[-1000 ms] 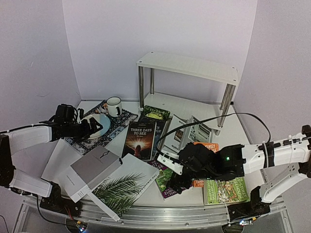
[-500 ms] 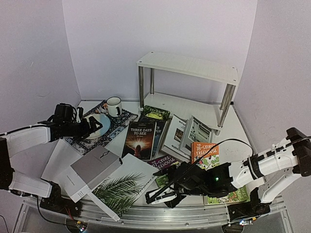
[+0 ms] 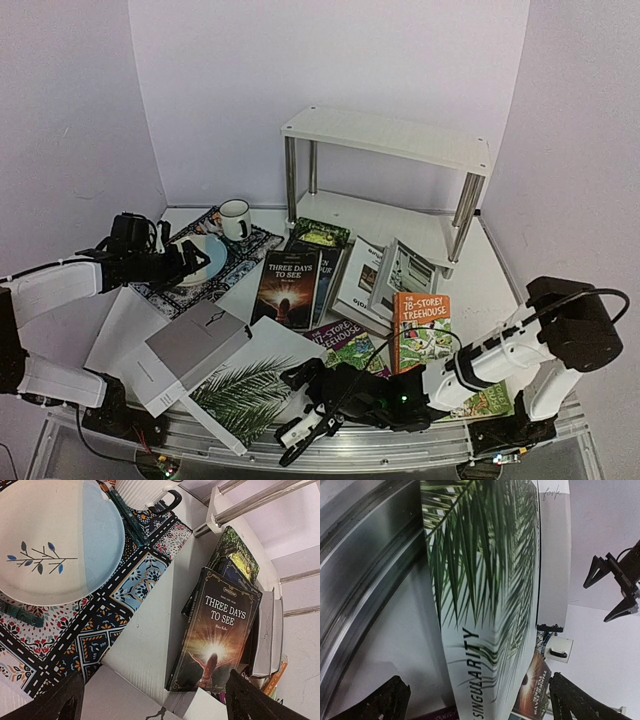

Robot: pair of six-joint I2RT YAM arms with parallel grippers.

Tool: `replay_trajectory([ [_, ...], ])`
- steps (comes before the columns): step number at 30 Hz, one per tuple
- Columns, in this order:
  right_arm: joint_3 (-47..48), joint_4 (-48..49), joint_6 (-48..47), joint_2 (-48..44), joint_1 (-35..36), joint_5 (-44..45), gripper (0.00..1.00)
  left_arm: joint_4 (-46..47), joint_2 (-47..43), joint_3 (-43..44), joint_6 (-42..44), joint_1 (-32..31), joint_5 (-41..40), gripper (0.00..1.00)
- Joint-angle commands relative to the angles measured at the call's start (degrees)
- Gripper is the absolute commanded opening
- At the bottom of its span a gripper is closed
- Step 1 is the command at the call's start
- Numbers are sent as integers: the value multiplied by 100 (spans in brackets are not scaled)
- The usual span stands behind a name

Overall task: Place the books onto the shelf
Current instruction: Pick up the book from the book pile.

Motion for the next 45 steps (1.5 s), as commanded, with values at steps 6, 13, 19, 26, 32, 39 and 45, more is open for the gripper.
replay_trajectory([
  [6,483,1400,-931,959,174,611,98,-66,-110,141,183,-6,-84,100],
  [13,762,1640,-1069,1359,189,780,90,-94,-90,141,229,-3,-142,100],
  [19,797,1916,-1223,1455,191,819,74,-175,-84,171,292,-6,-202,100],
  [26,735,2208,-1389,1433,197,882,56,-206,-43,206,326,-6,-232,100],
  [32,622,2274,-1402,1262,201,892,47,-225,-64,235,320,-6,-241,100],
  [39,338,2273,-1520,829,233,1035,39,-267,-87,255,319,-5,-246,100],
  [45,6,1898,-1509,110,319,1193,38,-286,-107,265,308,-6,-242,100],
])
